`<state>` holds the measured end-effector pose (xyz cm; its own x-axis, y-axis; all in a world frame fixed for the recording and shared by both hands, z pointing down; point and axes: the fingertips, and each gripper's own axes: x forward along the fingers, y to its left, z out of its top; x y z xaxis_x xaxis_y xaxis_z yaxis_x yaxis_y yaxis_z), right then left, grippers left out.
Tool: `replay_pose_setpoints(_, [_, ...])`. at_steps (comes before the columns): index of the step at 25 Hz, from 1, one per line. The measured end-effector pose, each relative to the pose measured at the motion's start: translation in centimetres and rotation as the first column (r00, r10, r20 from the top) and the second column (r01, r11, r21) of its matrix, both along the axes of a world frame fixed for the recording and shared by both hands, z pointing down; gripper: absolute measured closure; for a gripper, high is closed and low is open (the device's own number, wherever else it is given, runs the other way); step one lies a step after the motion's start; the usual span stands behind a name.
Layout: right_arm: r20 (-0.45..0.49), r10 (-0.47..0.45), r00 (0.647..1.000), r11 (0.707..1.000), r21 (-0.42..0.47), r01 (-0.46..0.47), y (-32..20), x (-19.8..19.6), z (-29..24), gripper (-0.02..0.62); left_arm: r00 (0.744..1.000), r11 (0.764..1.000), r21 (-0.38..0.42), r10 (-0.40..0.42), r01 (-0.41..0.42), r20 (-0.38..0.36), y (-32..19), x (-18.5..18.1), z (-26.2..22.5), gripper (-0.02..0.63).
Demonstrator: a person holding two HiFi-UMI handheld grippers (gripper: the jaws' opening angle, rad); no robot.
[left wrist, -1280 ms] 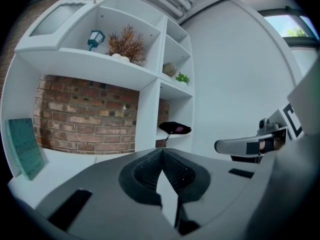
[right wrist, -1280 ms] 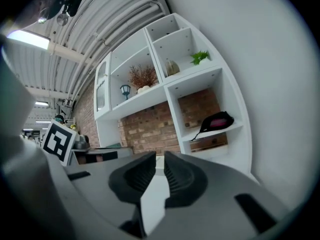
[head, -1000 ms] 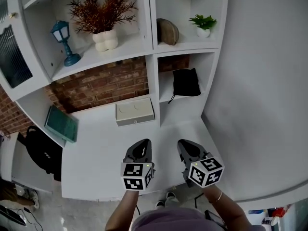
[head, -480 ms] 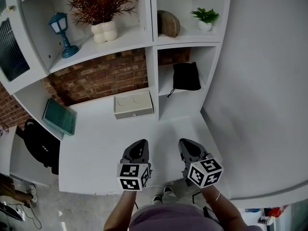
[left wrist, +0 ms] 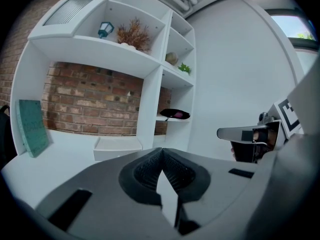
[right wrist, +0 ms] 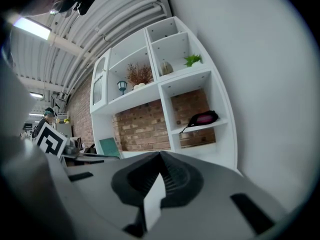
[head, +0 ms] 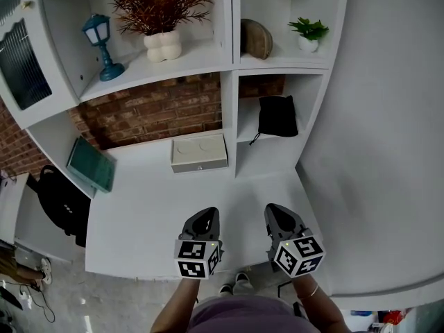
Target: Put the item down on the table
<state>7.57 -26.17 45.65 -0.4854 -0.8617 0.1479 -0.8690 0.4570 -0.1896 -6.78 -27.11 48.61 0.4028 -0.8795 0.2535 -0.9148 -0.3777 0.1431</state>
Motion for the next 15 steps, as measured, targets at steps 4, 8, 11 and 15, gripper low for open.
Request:
replay_pose_setpoints(4, [-0.01,-0.009,1.0,1.0,-0.001,0.009,-0.24,0.19,0.33,0.594,1.0,1.0,-0.008,-0.008,0.008,0.001,-0.08,0.0,0.35,0.604])
replay_pose_setpoints(8, [-0.006,-0.012,1.0,1.0,-0.006,0.012,-0.45,0.19,0.55,0.594,1.0,1.0,-0.011,-0.015,0.015,0.0,-0.24,0.12,0.41,0.604])
replay_pose_setpoints(11, [-0.004,-0.018,1.0,1.0,-0.009,0.018,-0.59,0.09,0.64,0.594,1.0,1.0,-0.013,-0.02,0.02,0.0,-0.31,0.2,0.43,0.604])
replay_pose_setpoints(15, [-0.001,-0.023,1.0,1.0,-0.011,0.023,-0.74,0.17,0.66,0.592,1.0,0.999,-0.018,-0.027,0.027,0.001,-0.46,0.24,0.45,0.604])
